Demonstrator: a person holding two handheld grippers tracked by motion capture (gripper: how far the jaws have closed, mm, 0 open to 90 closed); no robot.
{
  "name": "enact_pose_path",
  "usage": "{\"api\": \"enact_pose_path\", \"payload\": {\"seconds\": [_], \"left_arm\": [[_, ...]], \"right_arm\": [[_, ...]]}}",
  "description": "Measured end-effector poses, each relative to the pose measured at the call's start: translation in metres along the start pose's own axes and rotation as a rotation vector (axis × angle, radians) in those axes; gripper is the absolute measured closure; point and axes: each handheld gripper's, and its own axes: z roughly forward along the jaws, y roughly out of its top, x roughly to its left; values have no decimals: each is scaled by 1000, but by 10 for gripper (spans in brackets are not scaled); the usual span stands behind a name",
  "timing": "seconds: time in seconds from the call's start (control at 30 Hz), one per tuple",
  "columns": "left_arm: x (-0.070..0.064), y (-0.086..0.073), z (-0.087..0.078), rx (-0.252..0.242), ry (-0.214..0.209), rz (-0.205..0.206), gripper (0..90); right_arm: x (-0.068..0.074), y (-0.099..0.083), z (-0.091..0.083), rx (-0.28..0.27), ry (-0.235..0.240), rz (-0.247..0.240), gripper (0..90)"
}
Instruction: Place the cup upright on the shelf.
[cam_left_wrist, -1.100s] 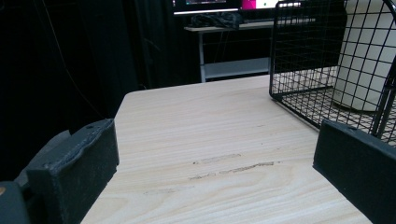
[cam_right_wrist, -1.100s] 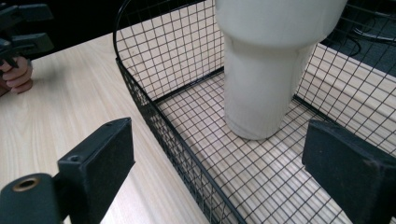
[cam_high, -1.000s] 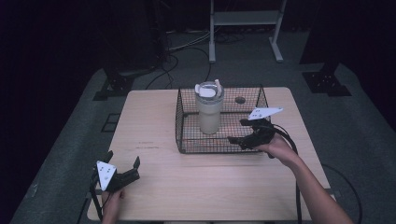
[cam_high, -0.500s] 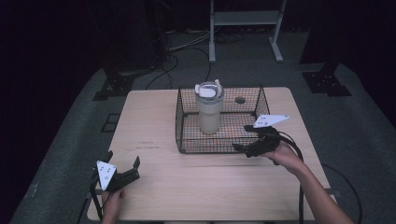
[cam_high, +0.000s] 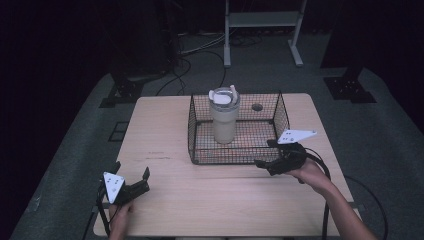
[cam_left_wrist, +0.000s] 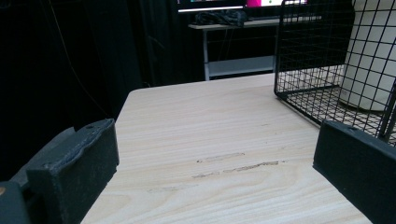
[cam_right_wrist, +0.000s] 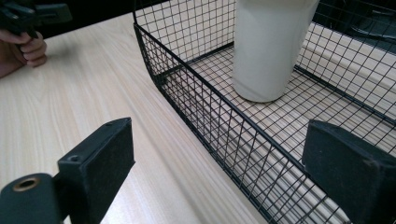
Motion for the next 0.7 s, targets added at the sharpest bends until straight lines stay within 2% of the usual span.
{"api": "enact_pose_path", "payload": {"seconds": [0.3,0.5,0.7], "left_arm": [[0,0,0,1,1,-1,0],[0,0,0,1,1,0,0],[0,0,0,5,4,3,0]], "right_arm": [[2,-13,-7,17,-7,-6,85],[3,-27,-11,34,-2,8,85],[3,-40,-16,24,-5,27,85]]}}
